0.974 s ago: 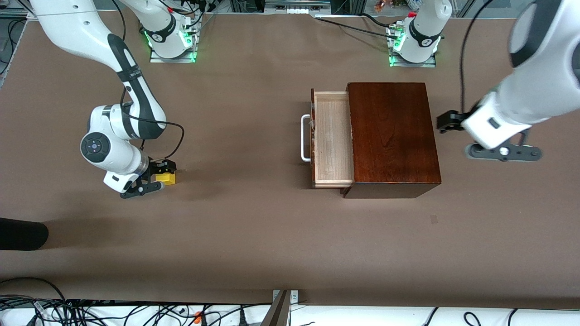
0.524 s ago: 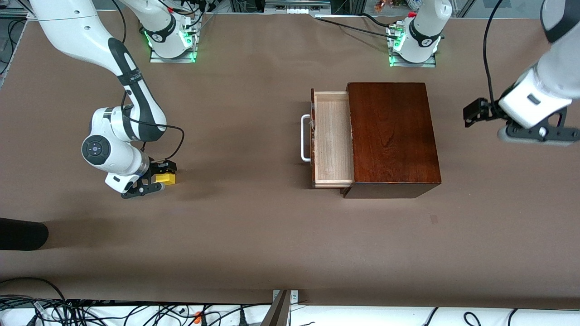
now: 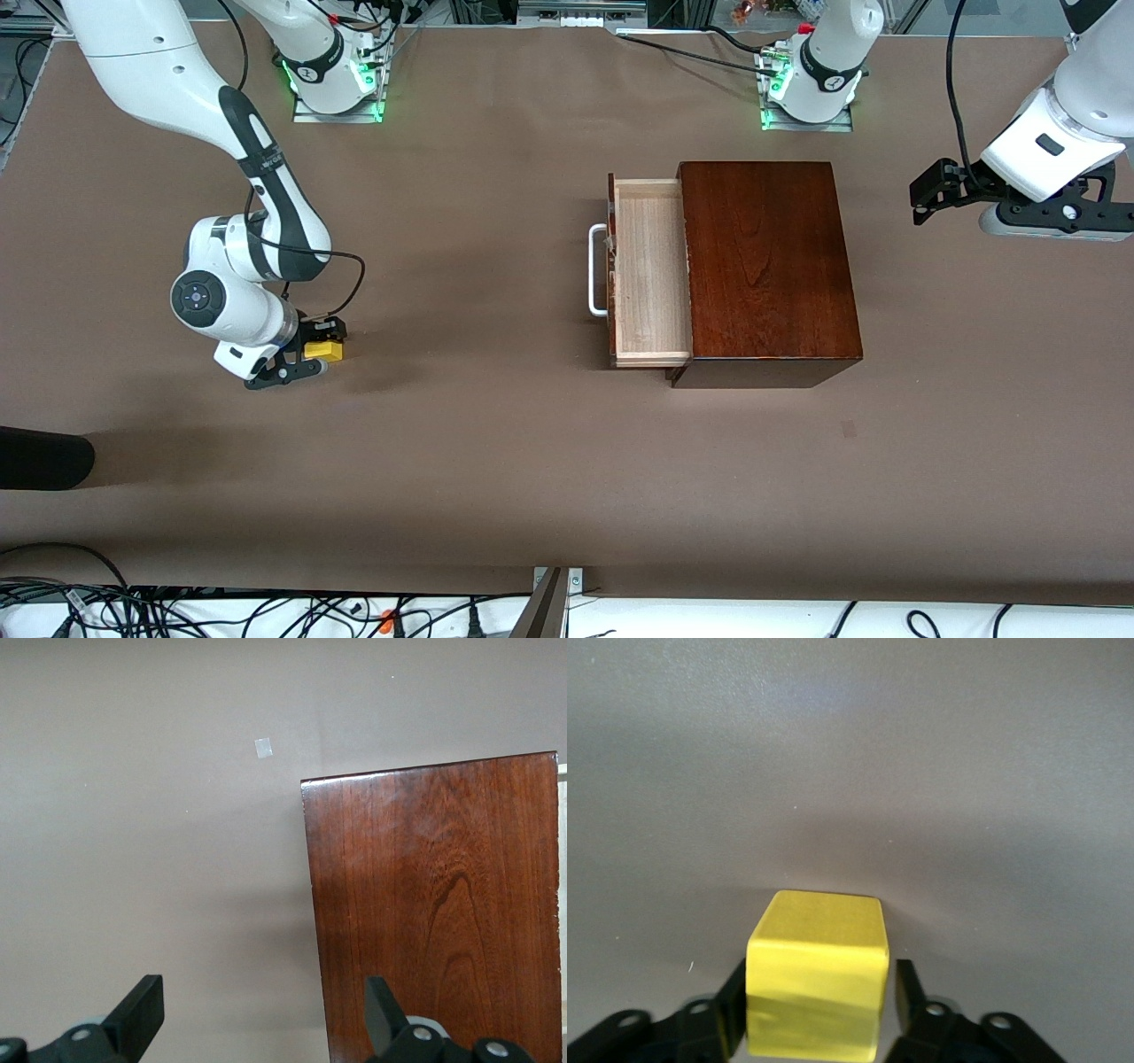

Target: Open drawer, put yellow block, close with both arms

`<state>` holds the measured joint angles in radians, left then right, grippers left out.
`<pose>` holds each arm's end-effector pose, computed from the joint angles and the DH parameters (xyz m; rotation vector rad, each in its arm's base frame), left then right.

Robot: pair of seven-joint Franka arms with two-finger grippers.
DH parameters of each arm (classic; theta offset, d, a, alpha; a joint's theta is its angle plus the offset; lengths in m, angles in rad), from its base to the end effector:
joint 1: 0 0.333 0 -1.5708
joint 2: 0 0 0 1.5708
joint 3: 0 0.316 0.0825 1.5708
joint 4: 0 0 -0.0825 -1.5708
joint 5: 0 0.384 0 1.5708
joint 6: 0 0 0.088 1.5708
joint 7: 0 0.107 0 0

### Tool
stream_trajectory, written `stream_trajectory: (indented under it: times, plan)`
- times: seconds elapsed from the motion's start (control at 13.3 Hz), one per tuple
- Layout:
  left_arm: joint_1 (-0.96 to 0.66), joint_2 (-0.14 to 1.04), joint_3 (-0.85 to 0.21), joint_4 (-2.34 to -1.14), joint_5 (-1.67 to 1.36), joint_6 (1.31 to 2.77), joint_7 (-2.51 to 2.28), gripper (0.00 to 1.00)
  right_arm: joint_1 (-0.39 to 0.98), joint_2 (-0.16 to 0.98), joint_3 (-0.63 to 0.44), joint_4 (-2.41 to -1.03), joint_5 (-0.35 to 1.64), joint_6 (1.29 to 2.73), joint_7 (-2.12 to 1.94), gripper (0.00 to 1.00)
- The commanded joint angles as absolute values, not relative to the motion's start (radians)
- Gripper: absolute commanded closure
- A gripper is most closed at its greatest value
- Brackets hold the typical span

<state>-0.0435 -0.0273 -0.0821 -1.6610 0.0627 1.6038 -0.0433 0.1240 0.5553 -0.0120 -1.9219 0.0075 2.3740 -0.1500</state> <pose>0.5435 -0.0626 0.5999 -3.0714 0.1310 0.0375 0.6110 0.0690 0.1911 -3.1109 -0.4032 0.1619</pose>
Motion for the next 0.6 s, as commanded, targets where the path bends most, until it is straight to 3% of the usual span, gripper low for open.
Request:
stream_trajectory:
  times: [0.0,0.22,0.52]
  plan:
    - [-0.037,-0.020,-0.084,-1.647,0.037,1.609,-0.028,0.00,0.115,0.528,0.003,-1.908,0.025,2.372,-0.198,0.61]
    - [-0.037,-0.005,-0.084,-1.647,0.037,1.606,-0.054,0.00,0.118,0.503,0.046,-1.807,0.015,2.248,-0.244,0.76]
    - [-0.037,-0.002,-0.084,-1.641,0.037,1.609,-0.051,0.00,0.222,0.534,0.110,-1.506,0.009,1.981,-0.256,0.77]
